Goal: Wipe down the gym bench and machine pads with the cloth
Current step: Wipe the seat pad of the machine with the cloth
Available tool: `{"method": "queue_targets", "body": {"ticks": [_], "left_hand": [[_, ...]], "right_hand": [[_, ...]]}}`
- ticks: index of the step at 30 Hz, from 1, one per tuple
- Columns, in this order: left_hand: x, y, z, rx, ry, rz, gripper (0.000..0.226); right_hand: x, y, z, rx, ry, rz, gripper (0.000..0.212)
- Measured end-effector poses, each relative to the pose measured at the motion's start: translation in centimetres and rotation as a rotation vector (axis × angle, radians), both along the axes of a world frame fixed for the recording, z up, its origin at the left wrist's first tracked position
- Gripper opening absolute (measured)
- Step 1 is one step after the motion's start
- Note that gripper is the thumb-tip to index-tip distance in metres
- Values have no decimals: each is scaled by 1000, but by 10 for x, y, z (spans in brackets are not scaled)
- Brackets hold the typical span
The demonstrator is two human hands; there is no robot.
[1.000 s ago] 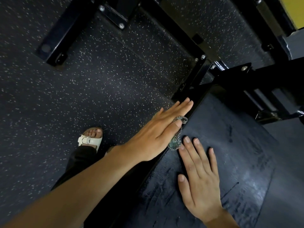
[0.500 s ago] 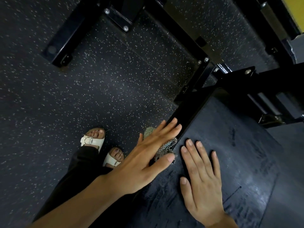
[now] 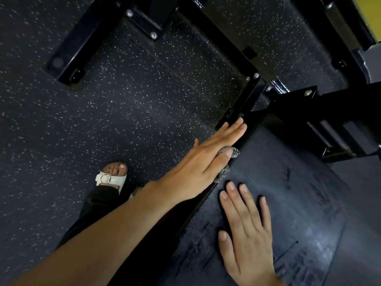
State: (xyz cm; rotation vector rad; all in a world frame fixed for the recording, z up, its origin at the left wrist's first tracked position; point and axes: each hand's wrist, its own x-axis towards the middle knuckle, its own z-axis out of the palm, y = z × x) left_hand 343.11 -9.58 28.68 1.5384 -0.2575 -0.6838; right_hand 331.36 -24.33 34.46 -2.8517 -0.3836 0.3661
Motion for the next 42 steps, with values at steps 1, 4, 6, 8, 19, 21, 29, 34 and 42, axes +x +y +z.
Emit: {"method": "queue_targets", "body": {"ticks": [1, 4, 6, 8, 19, 21, 29, 34, 42], "left_hand": [[5, -4, -3, -7, -10, 4, 48], [19, -14, -9, -19, -25, 27, 50], [24, -17, -12, -17, -28, 32, 51], [23, -15, -13, -6, -24, 11, 50], [-31, 27, 3, -21, 21, -39, 50], [-39, 33, 7, -18, 6, -34, 51], [-41, 25, 9, -7, 19, 28, 48], [-23, 12, 3, -28, -15, 41, 48], [17, -14, -6, -27, -20, 17, 46]], "right_hand": [[0, 0, 0, -1, -1, 0, 55], [1, 0, 0, 2, 1, -5, 55], [0, 0, 0, 4, 2, -6, 55], [1, 0, 0, 2, -2, -6, 55], [-1, -1, 0, 12, 5, -10, 55], [-1, -1, 0, 11, 6, -10, 55], [-2, -1, 0, 14, -3, -11, 54], [-1, -1, -1, 14, -17, -10, 55], [0, 0, 0, 12, -13, -23, 54]]}}
